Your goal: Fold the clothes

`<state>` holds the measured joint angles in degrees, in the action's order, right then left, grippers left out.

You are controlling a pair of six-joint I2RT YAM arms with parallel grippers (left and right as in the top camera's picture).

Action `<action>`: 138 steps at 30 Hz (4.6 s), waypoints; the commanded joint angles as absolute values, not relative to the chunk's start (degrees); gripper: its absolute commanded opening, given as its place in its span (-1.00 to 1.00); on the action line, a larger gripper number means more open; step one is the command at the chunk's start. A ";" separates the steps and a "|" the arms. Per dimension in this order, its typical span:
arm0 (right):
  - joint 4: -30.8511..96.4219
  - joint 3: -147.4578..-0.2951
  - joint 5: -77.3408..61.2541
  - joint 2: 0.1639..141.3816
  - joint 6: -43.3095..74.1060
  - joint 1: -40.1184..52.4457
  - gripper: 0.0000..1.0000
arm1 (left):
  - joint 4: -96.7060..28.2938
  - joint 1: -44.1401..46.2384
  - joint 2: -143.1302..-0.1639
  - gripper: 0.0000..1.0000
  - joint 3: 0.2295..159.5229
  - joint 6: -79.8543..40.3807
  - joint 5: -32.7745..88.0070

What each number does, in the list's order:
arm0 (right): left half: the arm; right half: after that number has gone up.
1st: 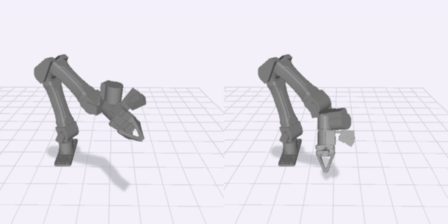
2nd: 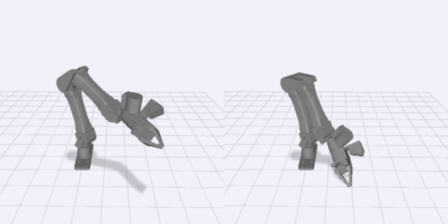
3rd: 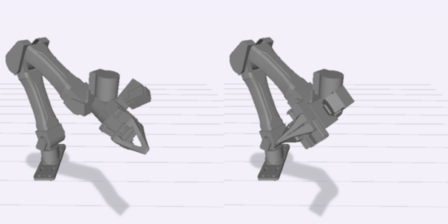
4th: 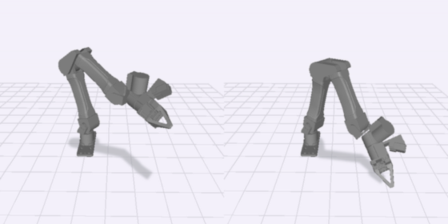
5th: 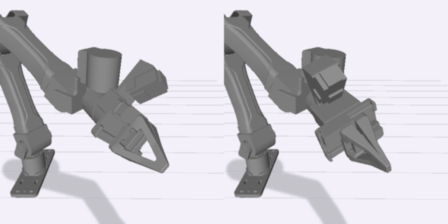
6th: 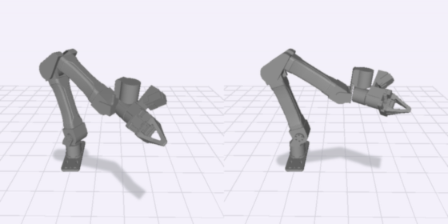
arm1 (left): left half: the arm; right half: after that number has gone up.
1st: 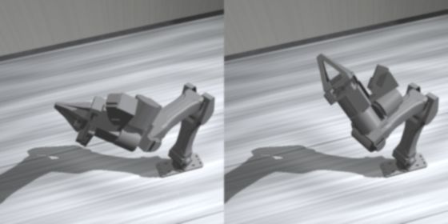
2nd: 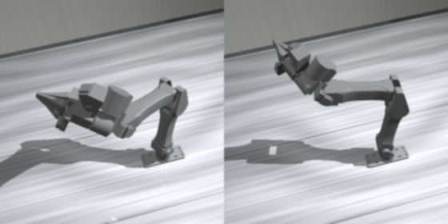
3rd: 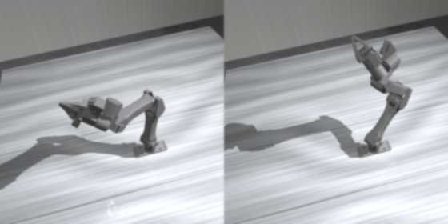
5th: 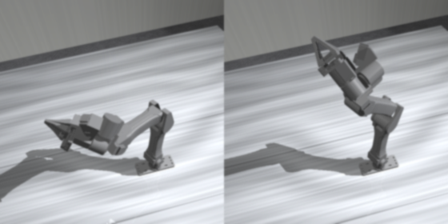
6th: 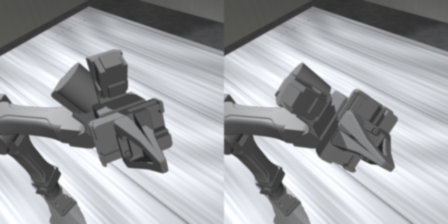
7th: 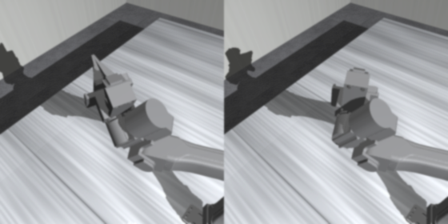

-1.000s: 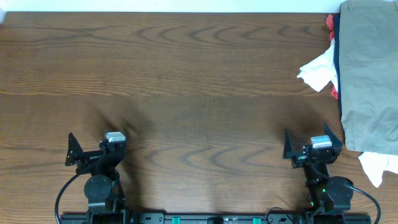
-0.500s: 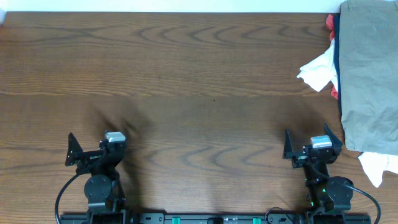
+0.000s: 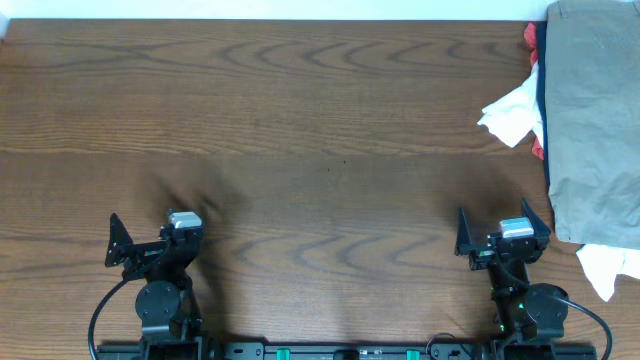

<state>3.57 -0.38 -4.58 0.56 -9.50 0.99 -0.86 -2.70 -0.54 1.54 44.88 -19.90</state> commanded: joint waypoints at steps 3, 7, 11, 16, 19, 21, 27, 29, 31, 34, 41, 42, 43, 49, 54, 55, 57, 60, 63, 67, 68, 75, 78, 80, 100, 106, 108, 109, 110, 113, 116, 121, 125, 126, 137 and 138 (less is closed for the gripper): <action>3.73 -0.32 -5.39 0.49 -9.93 1.54 0.98 | -2.76 -2.94 -0.34 0.96 0.49 45.08 -21.32; 3.73 -0.32 -5.39 0.49 -9.93 1.54 0.99 | -2.74 -2.94 -0.34 0.96 0.49 45.08 -21.32; 3.73 -0.32 -5.39 0.49 -9.93 1.54 0.98 | -2.76 -2.94 -0.34 0.96 0.49 45.08 -21.32; 3.73 -0.32 -5.39 0.49 -9.93 1.54 0.98 | -2.76 -2.94 -0.34 0.95 0.49 45.08 -21.32; 3.51 -0.32 -4.51 0.49 -10.74 1.54 0.99 | -2.76 -2.94 -0.34 0.96 0.49 45.08 -21.34; 3.55 -0.32 -4.51 0.49 -11.03 1.54 0.99 | -2.74 -2.94 -0.34 0.95 0.49 45.08 -21.32; 3.97 -0.32 -2.81 0.49 -11.88 1.54 0.98 | -2.74 -2.94 -0.34 0.96 0.49 45.08 -21.34; 3.95 -0.32 -2.81 0.49 -11.88 1.54 0.98 | -2.76 -2.94 -0.34 0.96 0.49 45.08 -21.34; 3.90 -0.32 -2.81 0.49 -11.88 1.54 0.98 | -2.74 -2.94 -0.34 0.95 0.49 45.08 -21.34; 3.22 -0.32 -2.83 0.49 -11.86 1.54 0.99 | -2.76 -2.94 -0.34 0.96 0.49 45.08 -21.34; -0.75 -0.32 -3.27 0.49 -11.84 1.54 0.99 | -2.74 -2.94 -0.34 0.96 0.49 45.19 -21.34; -1.17 -0.32 -3.29 0.49 -11.84 1.54 0.99 | -2.74 -2.94 -0.34 0.96 0.49 45.19 -21.34; -1.45 -0.32 -3.29 0.49 -11.81 1.54 0.98 | -2.74 -2.94 -0.34 0.96 0.49 45.19 -21.34; -4.38 -0.32 -3.31 0.49 -11.70 1.54 0.99 | -2.74 -2.94 -0.34 0.95 0.49 45.19 -21.34; -6.07 -0.32 -3.29 0.49 -10.74 1.54 0.98 | -2.59 -2.92 -0.34 0.95 0.49 45.15 -13.06; -6.07 -0.32 -3.29 0.49 -10.74 1.54 0.98 | -3.22 -2.94 -0.34 0.96 0.49 45.08 -9.96; -6.07 -0.32 -3.29 0.49 -10.48 1.54 0.98 | -3.84 -2.92 -0.34 0.95 0.49 44.27 -5.26; -6.35 -0.36 -3.27 0.49 -8.10 1.54 0.98 | -3.36 -2.94 -0.34 0.95 0.51 37.54 1.80; -6.26 -1.02 -3.29 0.49 -5.48 1.52 0.99 | -2.96 -2.94 -0.34 0.95 0.78 23.40 2.59; -6.22 -3.05 -3.27 1.34 -5.17 1.50 0.99 | -4.67 -2.94 -0.95 0.95 2.63 11.42 3.42; -6.17 -4.05 -3.27 2.15 -5.17 1.50 0.99 | -4.93 -2.94 -1.43 0.95 3.33 11.07 4.58; -1.67 -17.85 -3.33 17.19 -5.19 1.50 0.98 | -8.40 -2.94 -12.67 0.95 15.07 10.20 10.11; 0.73 -25.91 -3.73 26.70 -5.21 1.50 0.98 | -11.60 -2.94 -21.39 0.95 22.87 10.22 11.60; 2.87 -31.62 -4.75 32.91 -5.19 1.50 0.98 | -14.46 -2.94 -27.70 0.95 28.75 10.22 12.34; 28.12 -65.56 -9.50 75.70 -4.73 1.45 0.99 | -39.68 -2.94 -70.00 0.95 63.61 8.21 22.15; 30.26 -65.56 -1.21 81.06 -1.76 0.58 0.76 | -39.81 -2.94 -73.03 0.95 63.61 5.06 22.31; 32.45 -65.56 7.40 83.05 4.67 -0.64 0.79 | -39.81 -2.94 -73.32 0.95 63.61 5.06 22.31; 34.09 -65.54 12.21 84.16 9.02 -1.61 0.82 | -39.81 -2.94 -73.32 0.95 63.61 5.06 22.31; 35.99 -65.54 16.47 85.60 12.91 -2.74 0.82 | -39.81 -2.94 -73.32 0.95 63.61 5.06 22.31; 39.33 -65.54 20.01 89.12 17.15 -5.93 0.79 | -39.59 -2.94 -73.32 0.95 63.61 5.06 22.31; 40.12 -65.49 19.97 92.86 17.04 -8.73 0.74 | -39.05 -2.94 -73.32 0.95 63.61 5.06 22.31; 37.43 -65.49 22.44 98.00 12.49 -10.83 0.80 | -38.11 -2.94 -73.32 0.95 63.61 5.06 22.31; 35.70 -65.49 25.47 101.23 12.03 -12.21 0.76 | -38.11 -2.94 -73.32 0.96 63.61 5.06 22.28; 35.42 -65.49 25.71 101.93 11.60 -12.51 0.73 | -38.11 -2.94 -73.32 0.96 63.61 5.06 22.28; 32.67 -65.45 25.43 106.00 11.05 -15.84 0.33 | -38.11 -2.94 -73.32 0.96 63.61 5.06 22.31; 32.42 -65.39 25.15 106.04 11.05 -16.16 0.31 | -38.11 -2.94 -73.32 0.95 63.61 5.06 22.28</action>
<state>32.88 -64.69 24.14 105.82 11.29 -14.63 -38.30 -2.70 -73.03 62.67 5.76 21.74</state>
